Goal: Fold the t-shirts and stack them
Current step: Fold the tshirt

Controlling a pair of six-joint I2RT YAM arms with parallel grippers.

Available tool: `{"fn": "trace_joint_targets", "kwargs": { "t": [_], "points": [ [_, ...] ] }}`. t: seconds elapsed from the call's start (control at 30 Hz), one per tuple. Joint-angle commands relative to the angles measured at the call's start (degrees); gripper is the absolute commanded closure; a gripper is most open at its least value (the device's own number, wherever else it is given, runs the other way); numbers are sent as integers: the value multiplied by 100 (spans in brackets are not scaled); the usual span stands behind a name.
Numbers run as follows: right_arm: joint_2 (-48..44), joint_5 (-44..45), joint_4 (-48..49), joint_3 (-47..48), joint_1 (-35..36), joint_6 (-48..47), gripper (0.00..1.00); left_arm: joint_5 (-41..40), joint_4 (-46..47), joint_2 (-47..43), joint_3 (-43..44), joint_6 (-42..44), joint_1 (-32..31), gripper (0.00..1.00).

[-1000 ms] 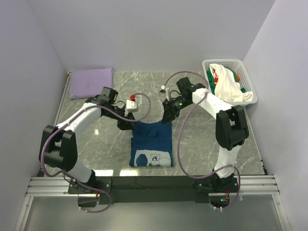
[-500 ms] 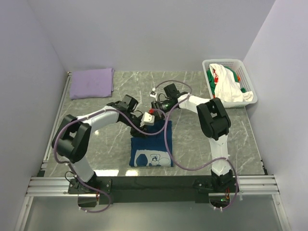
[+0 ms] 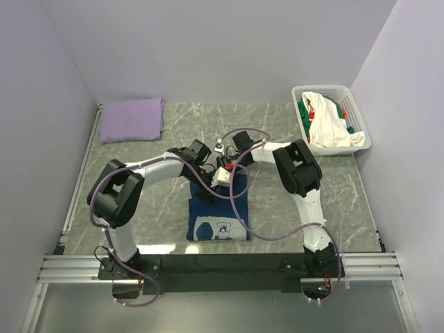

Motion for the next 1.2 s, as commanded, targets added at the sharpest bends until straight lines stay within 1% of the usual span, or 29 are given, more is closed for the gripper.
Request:
{"fn": "trace_joint_targets", "kwargs": {
  "t": [0.0, 0.13, 0.17, 0.23, 0.27, 0.4, 0.53, 0.6, 0.73, 0.8, 1.0, 1.13, 1.17],
  "points": [
    [152, 360, -131, 66, 22, -126, 77, -92, -205, 165, 328, 51, -81, 58],
    [222, 387, -149, 40, 13, -144, 78, -135, -302, 209, 372, 87, -98, 62],
    [231, 378, -140, 31, 13, -144, 79, -144, -311, 209, 355, 95, -116, 68],
    [240, 378, -61, -22, 22, -108, 79, -153, -302, 174, 337, 78, -116, 77],
    [240, 378, -43, -39, 13, -100, 79, -145, -285, 96, 319, 69, -116, 84],
    [284, 369, -26, -75, 22, -126, 80, -13, -338, -282, 302, 34, -160, 99],
    [337, 360, -122, -48, 13, -196, 80, -30, -382, -564, 363, -80, -195, 99],
    [337, 334, -114, -83, 13, -205, 80, -214, -268, -687, 398, -256, -186, 99],
    [363, 290, -140, -101, 5, -223, 81, -688, 144, -793, 381, -265, -186, 99],
    [372, 238, -166, -92, 13, -249, 81, -916, 303, -696, 389, -186, -160, 99],
    [275, 211, -166, -189, 5, -240, 81, -1199, 1059, -213, 627, -282, -20, 99],
    [301, 228, -359, 4, -22, -275, 81, -1208, 1157, 85, 723, -186, -2, 99],
    [293, 246, -464, 231, -48, -336, 81, -1199, 1096, 130, 723, -151, -10, 99]
  ]
}}
